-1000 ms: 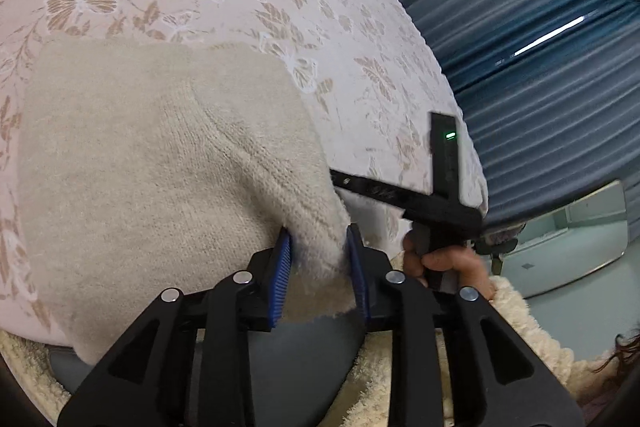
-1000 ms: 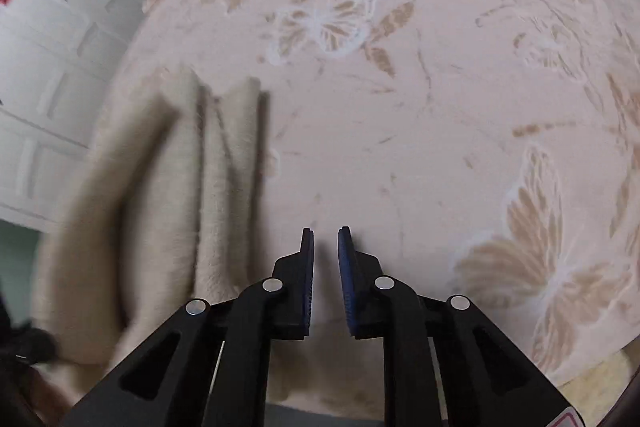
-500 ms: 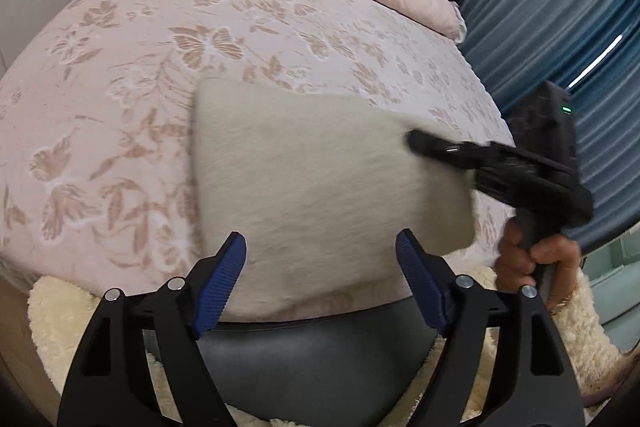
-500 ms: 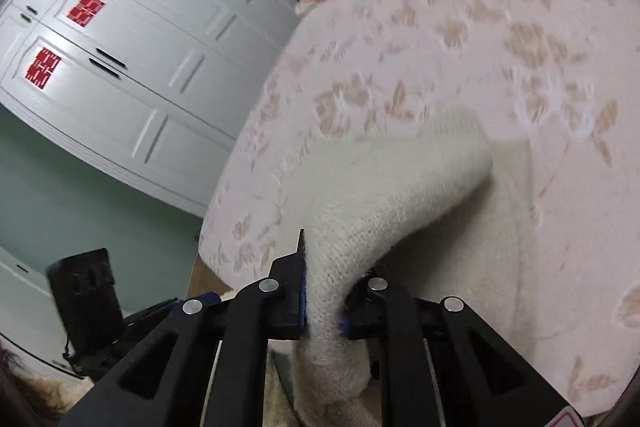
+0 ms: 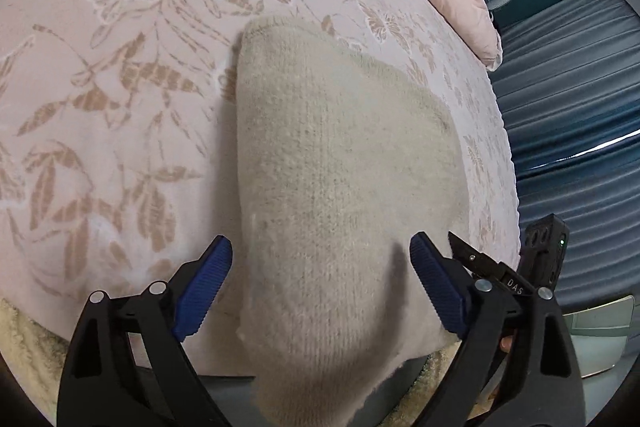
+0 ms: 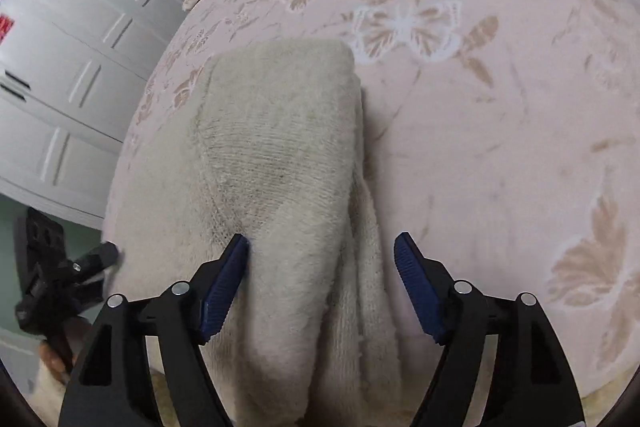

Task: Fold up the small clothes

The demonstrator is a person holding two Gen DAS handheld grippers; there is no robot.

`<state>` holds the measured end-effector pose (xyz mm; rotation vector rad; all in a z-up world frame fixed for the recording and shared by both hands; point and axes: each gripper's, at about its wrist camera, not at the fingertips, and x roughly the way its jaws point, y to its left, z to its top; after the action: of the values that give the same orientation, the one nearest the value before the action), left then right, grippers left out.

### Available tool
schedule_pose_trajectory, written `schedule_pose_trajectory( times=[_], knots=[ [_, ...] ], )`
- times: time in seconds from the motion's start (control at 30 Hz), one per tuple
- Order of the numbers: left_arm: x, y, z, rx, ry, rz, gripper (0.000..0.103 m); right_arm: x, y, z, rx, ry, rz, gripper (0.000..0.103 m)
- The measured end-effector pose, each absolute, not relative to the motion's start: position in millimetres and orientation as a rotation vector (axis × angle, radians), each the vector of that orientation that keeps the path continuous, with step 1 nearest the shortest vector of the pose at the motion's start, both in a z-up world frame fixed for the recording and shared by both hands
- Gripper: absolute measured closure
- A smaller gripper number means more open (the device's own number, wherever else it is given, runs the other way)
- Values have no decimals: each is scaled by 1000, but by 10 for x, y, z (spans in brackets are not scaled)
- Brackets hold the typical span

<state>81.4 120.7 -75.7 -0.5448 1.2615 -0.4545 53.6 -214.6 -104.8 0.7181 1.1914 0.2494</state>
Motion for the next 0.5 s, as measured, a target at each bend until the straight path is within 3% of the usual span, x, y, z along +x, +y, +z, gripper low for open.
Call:
schedule_pose_trajectory(
  times=[0.07, 0.13, 0.2, 0.27, 0.4, 0.5],
  knots=[
    [868, 1120, -922, -574, 1308, -486, 14, 638, -2136, -1268, 894, 1202, 332, 22],
    [915, 1064, -1036, -598, 1345, -500, 20, 698, -2063, -1300, 946, 1217, 376, 44],
    [959, 1048, -928, -578, 1335, -517, 48, 738, -2031, -1035, 908, 1177, 389, 64],
    [1000, 1060, -659, -557, 1291, -567, 59, 748, -2002, -597, 874, 1082, 428, 68],
    [1075, 1095, 143, -523, 1109, -668, 59, 778, -1934, 361, 757, 877, 482, 68],
    [1156, 1088, 614, -470, 1001, -676, 53, 948, -1922, 599, 733, 830, 461, 61]
  ],
)
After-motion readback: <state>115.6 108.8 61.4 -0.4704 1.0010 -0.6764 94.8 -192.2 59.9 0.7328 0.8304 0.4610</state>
